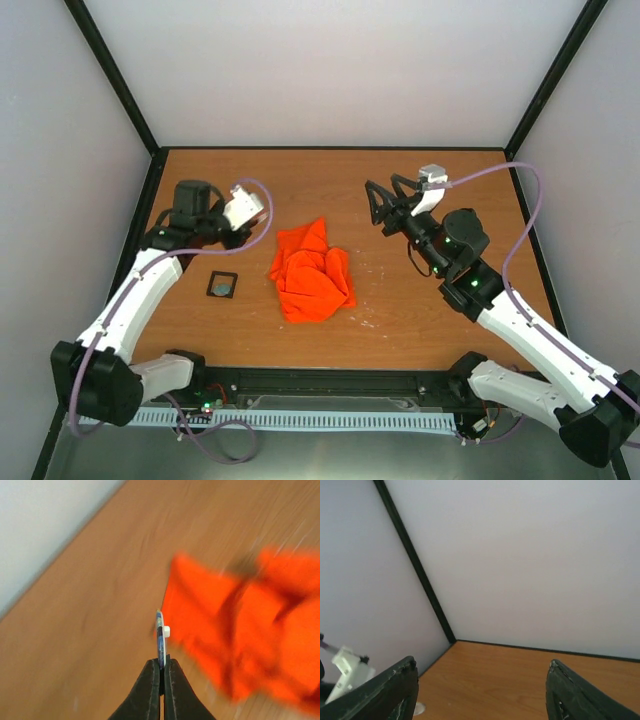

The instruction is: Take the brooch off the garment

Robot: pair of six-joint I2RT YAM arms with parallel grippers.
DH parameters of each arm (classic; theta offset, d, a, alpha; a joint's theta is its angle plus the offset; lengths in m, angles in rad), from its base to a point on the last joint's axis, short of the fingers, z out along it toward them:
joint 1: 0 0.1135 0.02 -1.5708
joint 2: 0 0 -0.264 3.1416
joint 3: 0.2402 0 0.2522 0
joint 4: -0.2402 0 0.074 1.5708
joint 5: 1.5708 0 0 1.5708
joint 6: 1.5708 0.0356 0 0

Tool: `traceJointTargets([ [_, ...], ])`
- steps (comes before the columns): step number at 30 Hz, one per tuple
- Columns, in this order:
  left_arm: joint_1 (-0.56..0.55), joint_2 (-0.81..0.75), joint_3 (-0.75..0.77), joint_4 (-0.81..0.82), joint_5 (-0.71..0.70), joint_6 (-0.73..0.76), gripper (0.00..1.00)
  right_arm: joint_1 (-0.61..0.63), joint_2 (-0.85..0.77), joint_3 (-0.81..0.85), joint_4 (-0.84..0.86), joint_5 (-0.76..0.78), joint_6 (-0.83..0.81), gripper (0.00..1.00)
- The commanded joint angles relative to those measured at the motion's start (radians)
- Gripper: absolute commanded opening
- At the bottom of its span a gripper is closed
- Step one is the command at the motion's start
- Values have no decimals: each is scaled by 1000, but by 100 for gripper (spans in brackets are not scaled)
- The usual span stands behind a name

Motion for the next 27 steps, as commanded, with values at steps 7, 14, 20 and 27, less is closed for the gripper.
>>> traceJointTargets([
  [7,163,-138,-319,-75,-334,315,1,-43,-47,-66,-98,7,15,68],
  [14,164,-148,-437,-44,-404,355,1,-45,-61,-71,-117,-1,22,69],
  [20,163,-154,-527,-4,-424,413,1,-45,-66,-78,-118,-1,25,69],
  [27,163,-128,-589,107,-470,450,5,-47,-60,-88,-102,-14,41,69],
])
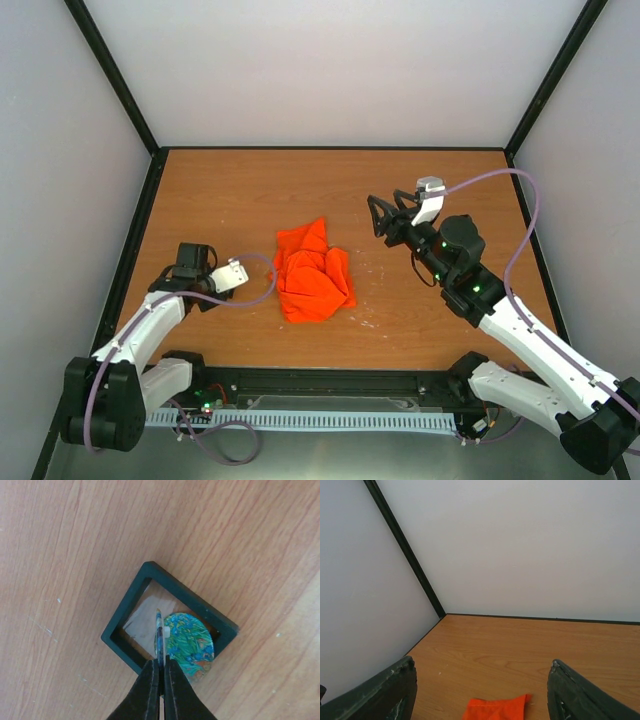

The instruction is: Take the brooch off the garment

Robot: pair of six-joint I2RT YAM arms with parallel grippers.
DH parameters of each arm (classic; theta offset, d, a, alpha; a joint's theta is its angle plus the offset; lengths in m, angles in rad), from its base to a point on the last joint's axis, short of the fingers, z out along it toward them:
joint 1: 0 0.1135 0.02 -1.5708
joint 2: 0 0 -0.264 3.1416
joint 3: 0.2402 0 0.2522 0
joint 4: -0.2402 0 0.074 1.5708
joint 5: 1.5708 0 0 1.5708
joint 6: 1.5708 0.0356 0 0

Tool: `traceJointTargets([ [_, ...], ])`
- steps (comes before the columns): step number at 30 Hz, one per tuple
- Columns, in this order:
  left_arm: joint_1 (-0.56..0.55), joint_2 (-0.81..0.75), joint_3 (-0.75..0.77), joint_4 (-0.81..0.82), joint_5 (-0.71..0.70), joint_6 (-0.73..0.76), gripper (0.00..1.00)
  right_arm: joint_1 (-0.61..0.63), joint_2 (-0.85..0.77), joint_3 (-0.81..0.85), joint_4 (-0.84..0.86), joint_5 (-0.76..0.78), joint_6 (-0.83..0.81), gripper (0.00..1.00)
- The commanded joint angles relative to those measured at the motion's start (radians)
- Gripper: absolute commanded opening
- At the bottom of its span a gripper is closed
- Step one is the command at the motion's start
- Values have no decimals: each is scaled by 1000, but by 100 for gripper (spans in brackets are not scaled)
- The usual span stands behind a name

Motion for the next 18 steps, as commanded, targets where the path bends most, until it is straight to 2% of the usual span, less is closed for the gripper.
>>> traceJointTargets([
  [1,1,5,-27,102,-36,60,5,-7,-8,-14,13,-12,18,69],
  [3,2,1,-39,114,-33,65,8,-8,-10,-17,14,-13,22,69],
  [6,0,0,-50,111,-23,69,17,-7,-9,-20,18,-13,25,69],
  [8,0,-1,-50,87,-8,64,31,-7,-7,-21,18,-14,28,69],
  [10,0,-4,-36,50,22,46,40,-7,-7,-21,16,-13,30,69],
  [13,0,-8,33,-36,93,-4,46,-8,-10,-21,11,-10,29,69],
  [18,0,-10,164,-229,305,-69,50,-9,-18,-10,-15,9,17,70],
])
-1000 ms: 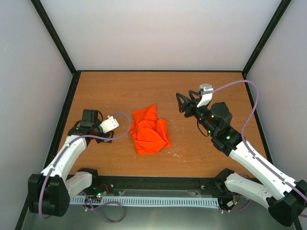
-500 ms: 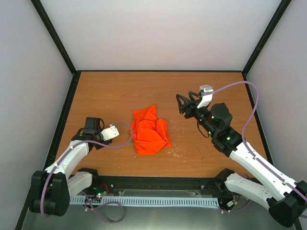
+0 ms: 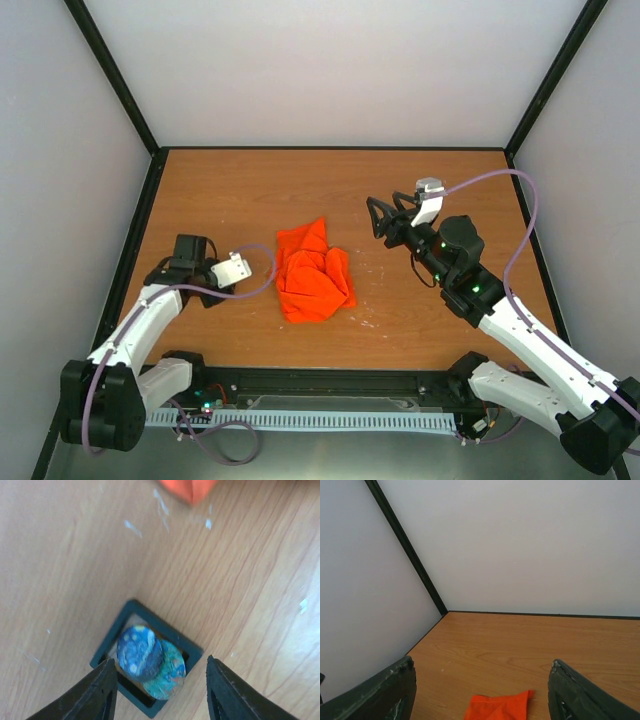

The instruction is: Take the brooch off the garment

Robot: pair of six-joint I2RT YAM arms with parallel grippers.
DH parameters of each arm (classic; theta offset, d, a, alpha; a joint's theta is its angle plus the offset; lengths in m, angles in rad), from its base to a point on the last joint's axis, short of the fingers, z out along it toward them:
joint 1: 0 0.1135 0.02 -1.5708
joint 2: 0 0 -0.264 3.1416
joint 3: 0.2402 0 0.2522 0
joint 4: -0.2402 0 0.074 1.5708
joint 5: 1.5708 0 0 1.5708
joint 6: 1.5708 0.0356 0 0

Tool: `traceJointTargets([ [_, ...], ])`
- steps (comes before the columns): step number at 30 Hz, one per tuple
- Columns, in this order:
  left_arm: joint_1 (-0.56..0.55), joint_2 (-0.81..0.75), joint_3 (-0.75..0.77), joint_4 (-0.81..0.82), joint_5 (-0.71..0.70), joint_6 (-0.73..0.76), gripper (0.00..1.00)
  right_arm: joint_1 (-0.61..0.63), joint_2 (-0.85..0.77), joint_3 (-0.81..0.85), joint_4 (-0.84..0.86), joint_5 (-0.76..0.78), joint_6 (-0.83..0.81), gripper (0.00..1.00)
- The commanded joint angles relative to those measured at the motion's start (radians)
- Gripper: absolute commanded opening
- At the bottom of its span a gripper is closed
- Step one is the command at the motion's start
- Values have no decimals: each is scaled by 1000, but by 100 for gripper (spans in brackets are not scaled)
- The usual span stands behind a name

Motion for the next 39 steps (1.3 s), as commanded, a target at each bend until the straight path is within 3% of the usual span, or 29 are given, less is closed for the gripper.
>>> traceJointTargets([
  [1,0,-10,134,-164,212,-78,51,-9,-21,4,-25,27,-6,71],
  [4,1,13,206,-195,278,-146,57,-20,-37,10,-64,75,-35,80],
  [5,2,24,236,-196,297,-175,63,-28,-45,5,-78,109,-43,94],
  [6,2,37,266,-187,313,-211,73,-39,-53,-4,-89,136,-53,99],
  [8,2,65,313,-139,335,-288,97,-80,-78,-32,-104,189,-58,100],
  [9,3,75,332,-97,337,-333,99,-109,-95,-57,-101,209,-50,100],
  [15,56,97,378,221,301,-574,100,-320,-219,-274,-46,383,-15,100],
  [20,145,98,292,437,274,-665,100,-535,-271,-418,-4,439,30,100],
  [25,290,151,194,665,334,-773,100,-656,-265,-560,181,464,-7,100],
  [32,374,283,64,1040,360,-901,100,-703,-99,-626,407,397,-81,100],
  [39,377,388,-69,1380,349,-988,100,-704,239,-603,741,278,-177,100],
])
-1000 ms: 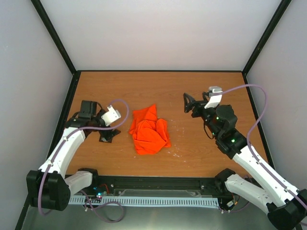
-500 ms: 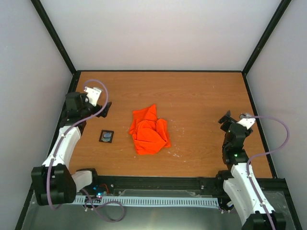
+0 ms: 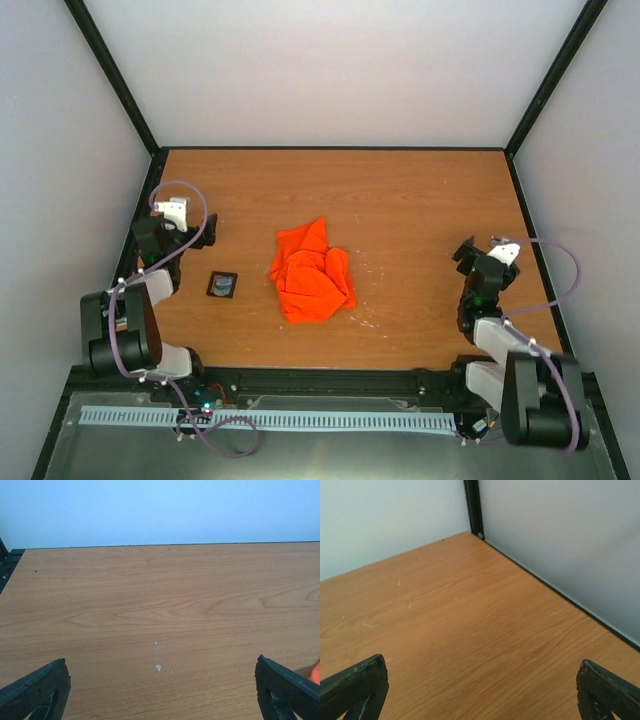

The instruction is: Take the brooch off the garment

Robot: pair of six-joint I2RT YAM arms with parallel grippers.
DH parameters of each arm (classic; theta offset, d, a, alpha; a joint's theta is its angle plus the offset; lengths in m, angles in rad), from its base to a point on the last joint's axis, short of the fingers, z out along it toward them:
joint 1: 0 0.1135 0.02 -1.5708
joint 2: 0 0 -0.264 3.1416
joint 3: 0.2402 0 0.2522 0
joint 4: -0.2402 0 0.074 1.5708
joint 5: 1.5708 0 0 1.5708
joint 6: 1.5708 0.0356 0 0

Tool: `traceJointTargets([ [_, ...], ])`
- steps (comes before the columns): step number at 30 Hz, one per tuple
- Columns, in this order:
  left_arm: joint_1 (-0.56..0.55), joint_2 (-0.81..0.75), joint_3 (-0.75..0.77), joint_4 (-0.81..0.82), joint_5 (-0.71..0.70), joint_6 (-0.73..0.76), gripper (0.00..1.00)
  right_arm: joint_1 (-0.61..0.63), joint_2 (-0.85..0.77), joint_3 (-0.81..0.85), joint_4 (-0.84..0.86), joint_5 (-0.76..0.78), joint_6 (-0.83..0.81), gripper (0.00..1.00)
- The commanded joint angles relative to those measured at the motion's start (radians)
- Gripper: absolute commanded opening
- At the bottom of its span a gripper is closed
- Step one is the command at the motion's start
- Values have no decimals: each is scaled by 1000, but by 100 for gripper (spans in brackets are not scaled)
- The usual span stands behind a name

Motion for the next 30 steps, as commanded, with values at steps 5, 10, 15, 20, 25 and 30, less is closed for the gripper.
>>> traceJointTargets([
  [5,7,57,-171,513,19,-39,100,-7,318,45,452,-165,-129,100],
  [10,7,129,-288,775,-13,-46,100,11,417,59,522,-271,-200,100],
  [15,7,142,-299,815,-6,-47,100,36,513,98,535,-325,-250,100],
  [20,5,139,-300,810,-6,-46,100,64,539,113,567,-301,-280,100],
  [25,6,137,-300,805,-8,-46,100,64,535,122,534,-317,-286,100],
  [30,6,138,-298,804,-7,-46,100,64,532,128,516,-321,-289,100],
])
